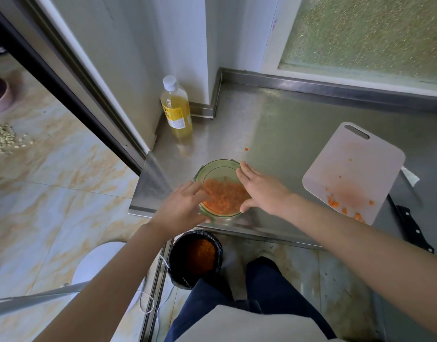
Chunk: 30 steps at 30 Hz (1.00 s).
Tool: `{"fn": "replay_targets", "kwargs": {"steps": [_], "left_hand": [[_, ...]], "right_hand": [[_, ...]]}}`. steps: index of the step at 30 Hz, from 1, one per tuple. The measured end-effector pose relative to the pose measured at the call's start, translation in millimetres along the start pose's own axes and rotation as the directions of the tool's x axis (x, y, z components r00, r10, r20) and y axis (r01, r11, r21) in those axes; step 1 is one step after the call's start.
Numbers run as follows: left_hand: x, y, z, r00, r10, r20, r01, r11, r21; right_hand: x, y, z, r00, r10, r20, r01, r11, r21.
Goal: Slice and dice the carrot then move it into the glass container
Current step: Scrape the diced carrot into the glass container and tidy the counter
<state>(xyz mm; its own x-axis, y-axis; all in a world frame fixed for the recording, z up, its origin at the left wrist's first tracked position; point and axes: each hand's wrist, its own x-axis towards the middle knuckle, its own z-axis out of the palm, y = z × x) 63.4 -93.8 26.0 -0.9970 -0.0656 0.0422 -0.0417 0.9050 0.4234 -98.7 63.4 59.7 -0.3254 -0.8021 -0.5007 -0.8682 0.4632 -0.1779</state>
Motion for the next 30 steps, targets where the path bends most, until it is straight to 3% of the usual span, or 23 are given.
{"fn": "replay_targets", "kwargs": {"steps": [3,12,20,24,27,30], "left_hand": [[-6,0,1,0.999,0.014,0.032,-0.015,0.999,0.049],[-11,-1,20,0.981,0.140,-0.134,-0.118,0.980,0.160],[-16,4,34,0.966,0.131,-0.225,-0.066,0.959,0.275],[-16,7,33,0.982,0.020,-0.190,0.008,0.989,0.145],[-14,10,30,0.978,-0.109,-0.177,0.097,0.993,-0.073],[-17,22,31,0.928,-0.303,-0.220,0.243,0.934,-0.261]], "right_hand": [[-1,1,2,1.000,-0.002,-0.007,0.002,1.000,0.006],[-1,4,7,1.000,-0.006,-0.024,0.007,0.998,0.057],[-1,5,11,0.999,-0.009,-0.043,0.013,0.996,0.091],[-3,6,12,0.998,-0.011,-0.055,0.016,0.995,0.101],[-4,9,15,0.996,-0.012,-0.086,0.023,0.992,0.121],[-10,14,26,0.987,-0.017,-0.159,0.046,0.983,0.178]]}}
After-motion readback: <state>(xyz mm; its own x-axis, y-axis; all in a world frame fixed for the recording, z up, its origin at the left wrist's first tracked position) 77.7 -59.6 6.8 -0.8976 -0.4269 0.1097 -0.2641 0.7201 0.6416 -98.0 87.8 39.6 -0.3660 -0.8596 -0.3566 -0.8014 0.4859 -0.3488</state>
